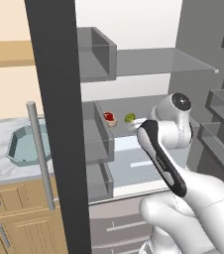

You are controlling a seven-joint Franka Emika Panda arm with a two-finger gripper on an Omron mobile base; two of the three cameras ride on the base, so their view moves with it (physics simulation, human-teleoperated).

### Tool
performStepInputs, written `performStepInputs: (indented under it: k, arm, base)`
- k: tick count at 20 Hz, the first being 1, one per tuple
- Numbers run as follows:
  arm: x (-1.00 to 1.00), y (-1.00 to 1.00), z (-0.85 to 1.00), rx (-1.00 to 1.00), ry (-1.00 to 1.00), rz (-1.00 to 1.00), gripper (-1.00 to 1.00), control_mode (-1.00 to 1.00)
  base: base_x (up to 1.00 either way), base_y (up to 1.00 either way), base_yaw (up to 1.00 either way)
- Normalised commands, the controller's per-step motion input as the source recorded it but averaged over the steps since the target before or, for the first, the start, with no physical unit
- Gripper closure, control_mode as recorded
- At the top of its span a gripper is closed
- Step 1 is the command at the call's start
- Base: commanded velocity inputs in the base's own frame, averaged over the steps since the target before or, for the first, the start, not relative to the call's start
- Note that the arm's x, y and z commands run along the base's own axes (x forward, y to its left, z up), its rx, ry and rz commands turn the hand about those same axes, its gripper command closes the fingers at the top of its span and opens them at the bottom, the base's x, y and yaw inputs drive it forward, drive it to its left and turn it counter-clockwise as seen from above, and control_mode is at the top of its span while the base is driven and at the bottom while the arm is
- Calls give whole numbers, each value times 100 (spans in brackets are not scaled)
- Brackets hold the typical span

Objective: Place one broccoli and one steak in each tupperware on the nearby counter, to pack two identical lunches.

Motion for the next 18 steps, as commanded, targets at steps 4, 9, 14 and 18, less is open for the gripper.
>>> performStepInputs:
  k: [4, 9, 14, 18]
  arm:
    - [37, 10, -16, 0, 0, 6, -100, -100]
    - [33, 25, -31, 0, -2, 3, -100, -100]
    - [40, 16, -8, 0, 0, 0, -100, -100]
    - [42, 7, 0, 0, 0, 0, -100, -100]
  base:
    - [0, 0, 0]
    - [0, 0, 0]
    - [0, 0, 0]
    - [0, 0, 0]
